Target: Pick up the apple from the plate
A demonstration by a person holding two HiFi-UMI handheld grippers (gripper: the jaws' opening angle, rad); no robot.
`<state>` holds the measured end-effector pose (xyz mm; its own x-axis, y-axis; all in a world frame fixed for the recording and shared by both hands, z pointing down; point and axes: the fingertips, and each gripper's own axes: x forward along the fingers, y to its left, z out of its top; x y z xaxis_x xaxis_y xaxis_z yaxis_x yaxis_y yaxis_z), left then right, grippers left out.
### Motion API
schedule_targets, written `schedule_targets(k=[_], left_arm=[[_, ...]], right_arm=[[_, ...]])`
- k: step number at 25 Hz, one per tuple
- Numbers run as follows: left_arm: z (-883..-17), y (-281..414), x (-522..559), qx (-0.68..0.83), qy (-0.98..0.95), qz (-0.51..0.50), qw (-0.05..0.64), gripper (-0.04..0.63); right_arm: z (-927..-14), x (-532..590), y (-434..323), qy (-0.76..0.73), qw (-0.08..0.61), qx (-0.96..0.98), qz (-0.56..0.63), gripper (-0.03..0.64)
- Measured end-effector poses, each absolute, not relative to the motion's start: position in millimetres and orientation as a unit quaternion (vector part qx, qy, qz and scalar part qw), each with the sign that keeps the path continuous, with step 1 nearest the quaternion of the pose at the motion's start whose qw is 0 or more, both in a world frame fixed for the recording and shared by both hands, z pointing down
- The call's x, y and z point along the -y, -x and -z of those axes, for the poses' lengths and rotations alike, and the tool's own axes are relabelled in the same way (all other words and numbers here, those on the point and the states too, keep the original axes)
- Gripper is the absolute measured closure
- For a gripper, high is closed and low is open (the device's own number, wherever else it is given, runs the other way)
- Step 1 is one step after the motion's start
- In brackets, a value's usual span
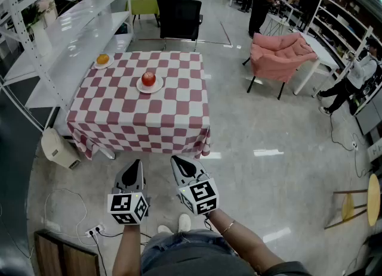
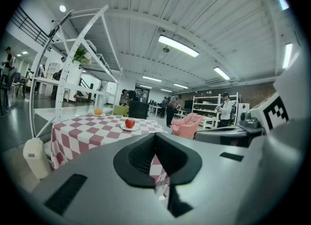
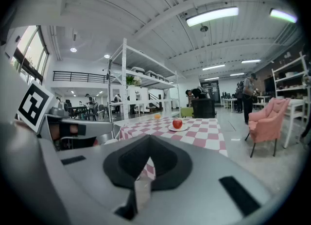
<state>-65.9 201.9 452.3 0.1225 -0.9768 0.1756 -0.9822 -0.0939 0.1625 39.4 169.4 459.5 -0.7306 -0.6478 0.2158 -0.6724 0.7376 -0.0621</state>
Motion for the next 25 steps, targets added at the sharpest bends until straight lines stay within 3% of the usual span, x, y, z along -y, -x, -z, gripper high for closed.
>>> schedule_targets(k=[25], left_arm=[[-457,36,-173,0.684,-0.720,-0.037,0.116,0.578]], right_arm=[[-452,-141,-76,-0.342,0.058,0.933,-0.091,0.607]])
